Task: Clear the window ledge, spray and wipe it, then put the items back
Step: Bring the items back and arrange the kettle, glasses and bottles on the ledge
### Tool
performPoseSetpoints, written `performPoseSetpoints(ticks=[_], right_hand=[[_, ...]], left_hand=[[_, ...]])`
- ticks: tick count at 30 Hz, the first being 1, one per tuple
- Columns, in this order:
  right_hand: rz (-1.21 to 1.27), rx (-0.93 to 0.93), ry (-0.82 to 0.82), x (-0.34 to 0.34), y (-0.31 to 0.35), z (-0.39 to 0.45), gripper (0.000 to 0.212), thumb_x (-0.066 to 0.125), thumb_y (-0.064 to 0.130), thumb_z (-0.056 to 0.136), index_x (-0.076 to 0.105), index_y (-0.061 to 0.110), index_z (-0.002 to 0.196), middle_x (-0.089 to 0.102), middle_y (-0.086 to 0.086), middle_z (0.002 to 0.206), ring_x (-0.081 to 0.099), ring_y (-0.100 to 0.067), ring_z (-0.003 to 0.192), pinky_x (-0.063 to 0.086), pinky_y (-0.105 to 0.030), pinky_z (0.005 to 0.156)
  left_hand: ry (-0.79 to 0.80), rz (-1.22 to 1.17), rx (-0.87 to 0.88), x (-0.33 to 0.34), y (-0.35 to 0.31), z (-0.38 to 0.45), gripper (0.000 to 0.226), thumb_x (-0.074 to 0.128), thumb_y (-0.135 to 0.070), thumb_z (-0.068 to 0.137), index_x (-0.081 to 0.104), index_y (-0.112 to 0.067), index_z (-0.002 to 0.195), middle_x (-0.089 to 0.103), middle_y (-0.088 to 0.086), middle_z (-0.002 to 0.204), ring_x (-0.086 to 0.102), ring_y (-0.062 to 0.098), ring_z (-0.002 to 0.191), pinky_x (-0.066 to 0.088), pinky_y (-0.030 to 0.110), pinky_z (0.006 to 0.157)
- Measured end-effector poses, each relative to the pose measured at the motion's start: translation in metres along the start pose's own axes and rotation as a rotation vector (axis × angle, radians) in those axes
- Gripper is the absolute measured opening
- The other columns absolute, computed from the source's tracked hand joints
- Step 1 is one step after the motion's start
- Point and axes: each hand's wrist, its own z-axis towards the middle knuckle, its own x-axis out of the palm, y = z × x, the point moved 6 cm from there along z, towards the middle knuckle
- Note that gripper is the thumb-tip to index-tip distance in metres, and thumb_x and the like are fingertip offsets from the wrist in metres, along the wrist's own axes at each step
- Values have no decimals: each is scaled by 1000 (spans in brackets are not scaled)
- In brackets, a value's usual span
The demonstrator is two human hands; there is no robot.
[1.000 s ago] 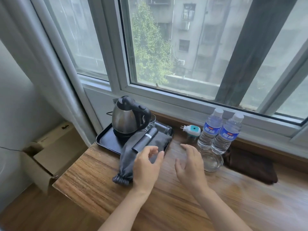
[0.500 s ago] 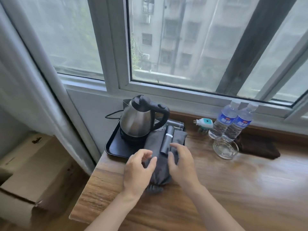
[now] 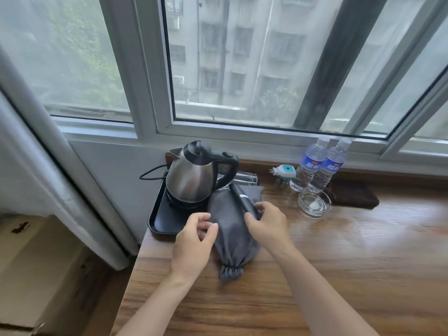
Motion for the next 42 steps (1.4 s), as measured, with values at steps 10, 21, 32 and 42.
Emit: performPoseSetpoints(ticks=[10, 21, 32, 42], right_hand=[[-32, -361, 401, -15, 13, -65, 39, 72, 26, 93, 70, 27, 131, 73, 21, 113, 65, 6, 107, 53, -22, 94], [-77, -606, 528, 56, 23, -93, 44, 70, 39, 90, 66, 27, 132, 65, 11, 119, 56, -2, 109, 41, -14, 97], [-510, -68, 180, 63, 12, -36, 122, 64, 73, 86, -22, 28, 160, -3, -31, 166, 14, -54, 150, 33, -61, 115], [-527, -175, 157, 64, 10, -26, 74, 58, 33, 103, 14, 33, 162, 47, -13, 124, 60, -32, 98, 48, -37, 75]], left_hand=[[324, 728, 675, -12, -6, -5, 76, 49, -69, 92, 25, -43, 160, 39, -12, 160, 27, 12, 151, 19, 30, 121], [355, 572, 444, -61, 76, -40, 45, 50, -65, 98, 56, -39, 134, 56, -26, 124, 53, -2, 118, 41, 22, 101], [188, 833, 528, -75, 94, -56, 47, 50, -51, 92, 67, -23, 125, 60, -11, 108, 62, 17, 101, 40, 29, 105], [201, 785, 360, -73, 108, -54, 49, 80, -39, 85, 65, -29, 131, 54, -19, 119, 53, 11, 117, 35, 30, 111]])
